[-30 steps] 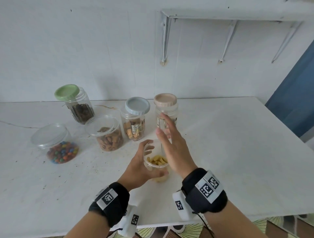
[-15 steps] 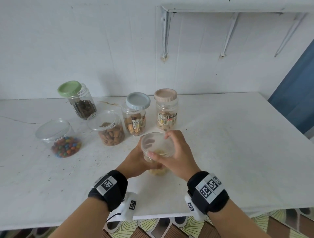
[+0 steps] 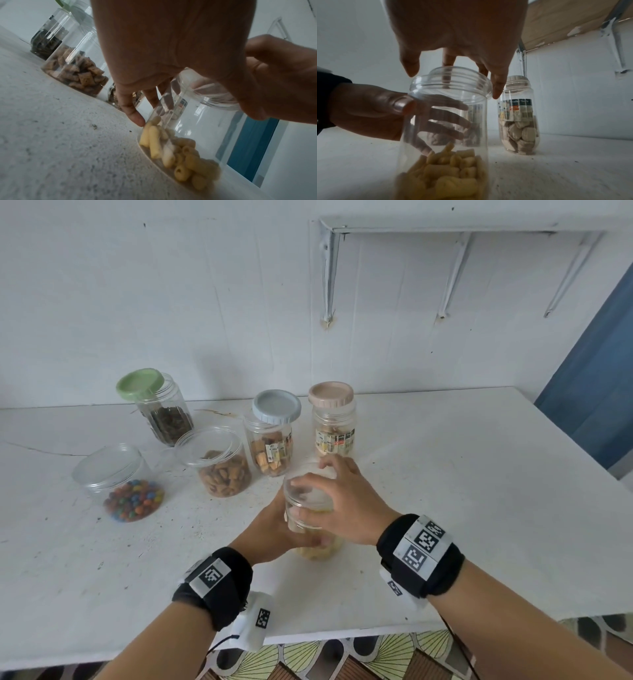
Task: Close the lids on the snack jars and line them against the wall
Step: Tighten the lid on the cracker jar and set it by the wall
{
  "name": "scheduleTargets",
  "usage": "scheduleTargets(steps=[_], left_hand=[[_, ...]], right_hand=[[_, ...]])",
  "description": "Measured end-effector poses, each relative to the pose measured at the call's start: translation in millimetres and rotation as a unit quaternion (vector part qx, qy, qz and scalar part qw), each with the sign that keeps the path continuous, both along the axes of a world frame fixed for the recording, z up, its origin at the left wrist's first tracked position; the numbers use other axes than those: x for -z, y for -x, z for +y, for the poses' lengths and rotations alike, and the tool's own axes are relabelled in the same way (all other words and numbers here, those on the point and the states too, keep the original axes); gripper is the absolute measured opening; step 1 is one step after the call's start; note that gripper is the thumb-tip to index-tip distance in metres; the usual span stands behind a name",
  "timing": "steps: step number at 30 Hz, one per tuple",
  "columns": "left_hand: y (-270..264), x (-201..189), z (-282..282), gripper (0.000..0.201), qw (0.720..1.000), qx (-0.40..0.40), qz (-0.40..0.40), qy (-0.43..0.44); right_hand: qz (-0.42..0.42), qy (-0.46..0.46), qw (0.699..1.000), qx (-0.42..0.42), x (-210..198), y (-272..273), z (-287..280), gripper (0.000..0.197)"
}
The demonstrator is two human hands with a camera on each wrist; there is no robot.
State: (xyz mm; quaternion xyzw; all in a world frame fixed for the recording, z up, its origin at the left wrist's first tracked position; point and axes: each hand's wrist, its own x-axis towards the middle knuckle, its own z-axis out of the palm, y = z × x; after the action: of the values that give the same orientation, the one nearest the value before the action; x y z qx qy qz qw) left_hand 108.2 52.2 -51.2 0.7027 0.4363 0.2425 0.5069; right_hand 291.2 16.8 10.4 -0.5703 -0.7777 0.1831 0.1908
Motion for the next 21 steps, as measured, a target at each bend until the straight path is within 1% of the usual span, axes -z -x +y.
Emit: scheduleTargets(steps=[3, 6, 9, 13, 15, 17, 19, 21], left_hand=[[-1, 2, -1, 0.099, 1.0, -0.003, -0.013, -0.008], [0, 4, 0, 0.101, 1.0, -0.01, -0.013, -0.008], [3, 4, 1, 0.095, 1.0, -0.015, 0.007, -0.01], [4, 8, 2, 0.087, 1.0, -0.023, 0.014, 0.003], [2, 7, -1, 0.081, 1.0, -0.013, 0.017, 0.008], [2, 5, -6, 0.08, 1.0, -0.02, 0.009, 0.009], [2, 2, -9, 0.08, 1.0, -0.025, -0.005, 0.008], [4, 4, -12, 0.084, 0.999, -0.036, -0.022, 0.012]], right_hand=[[-0.004, 0.021, 1.0, 0.0, 4, 2, -6, 0.041], [-0.013, 0.033, 0.999, -0.003, 5, 2, -9, 0.038], [0.004, 0.025, 0.999, -0.03, 2, -1, -12, 0.046], [0.017, 0.073, 0.996, -0.047, -3, -7, -7, 0.065], [-0.003, 0.094, 0.994, -0.049, -7, -6, -1, 0.073], [-0.055, 0.106, 0.992, -0.049, -12, -3, 4, 0.08], [-0.114, 0.109, 0.986, -0.046, -19, -1, 7, 0.081], [-0.141, 0.107, 0.983, -0.035, -24, -1, 8, 0.08]])
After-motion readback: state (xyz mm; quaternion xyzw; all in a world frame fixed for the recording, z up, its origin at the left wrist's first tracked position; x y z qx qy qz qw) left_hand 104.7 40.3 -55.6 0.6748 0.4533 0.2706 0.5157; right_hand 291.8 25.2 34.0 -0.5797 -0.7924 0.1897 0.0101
